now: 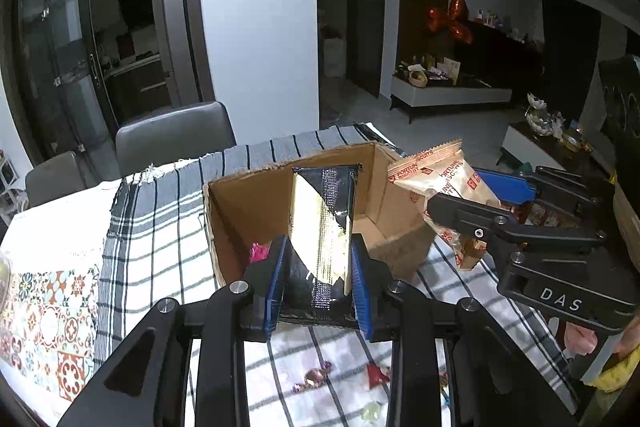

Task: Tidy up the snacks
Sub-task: 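Carry both snacks over the box and open both tools to drop them, then withdraw both tools from the box back toward the candies on the table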

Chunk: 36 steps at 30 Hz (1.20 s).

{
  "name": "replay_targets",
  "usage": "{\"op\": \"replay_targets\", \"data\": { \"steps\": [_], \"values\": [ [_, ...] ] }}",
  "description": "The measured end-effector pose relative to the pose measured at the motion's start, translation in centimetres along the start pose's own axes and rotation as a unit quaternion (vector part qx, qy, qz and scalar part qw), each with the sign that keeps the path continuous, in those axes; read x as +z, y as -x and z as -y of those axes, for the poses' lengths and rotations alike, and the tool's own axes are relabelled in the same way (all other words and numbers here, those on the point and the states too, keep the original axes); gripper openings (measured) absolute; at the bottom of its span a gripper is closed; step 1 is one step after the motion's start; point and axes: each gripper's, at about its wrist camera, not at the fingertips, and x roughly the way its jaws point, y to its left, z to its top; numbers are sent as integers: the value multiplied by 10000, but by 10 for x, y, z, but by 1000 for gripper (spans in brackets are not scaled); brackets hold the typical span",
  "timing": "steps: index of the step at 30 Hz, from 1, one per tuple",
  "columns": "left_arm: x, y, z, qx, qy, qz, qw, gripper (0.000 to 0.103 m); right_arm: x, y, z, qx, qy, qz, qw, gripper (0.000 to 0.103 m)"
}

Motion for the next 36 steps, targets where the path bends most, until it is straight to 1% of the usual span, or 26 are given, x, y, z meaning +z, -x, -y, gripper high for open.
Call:
{"op": "replay_targets", "data": {
  "steps": [8,15,16,19,20,21,22,24,27,31,36],
  "values": [
    [14,-32,-18,-10,183,-109,9998,30,14,-31,9,-35,-33,-66,10000,43],
    [22,-64,-30,92,271,-180,9994,31,15,-62,18,-66,-137,-176,9997,44],
    [22,-67,-31,109,296,-179,9993,32,14,-64,18,-63,-158,-180,9997,44],
    [21,-72,-32,190,304,-190,9992,45,12,-72,22,-72,-226,-244,9994,45],
    [21,-71,-31,221,307,-181,9991,50,11,-74,23,-82,-252,-275,9993,50],
    [20,-70,-32,255,320,-154,9990,52,11,-75,26,-106,-287,-278,9991,55],
    [19,-68,-31,273,321,-133,9990,53,10,-75,27,-131,-311,-260,9991,56],
    [17,-62,-29,370,284,-111,9988,60,8,-73,28,-167,-322,-267,9990,56],
    [12,-48,-22,466,196,26,9987,61,4,-60,26,-245,-268,-165,9992,56],
    [3,-25,-14,563,118,203,9981,62,-4,-37,16,-422,-35,-4,9991,56],
    [-8,1,-5,444,165,330,9983,62,-15,-6,5,-488,103,165,9986,56]
  ]
}}
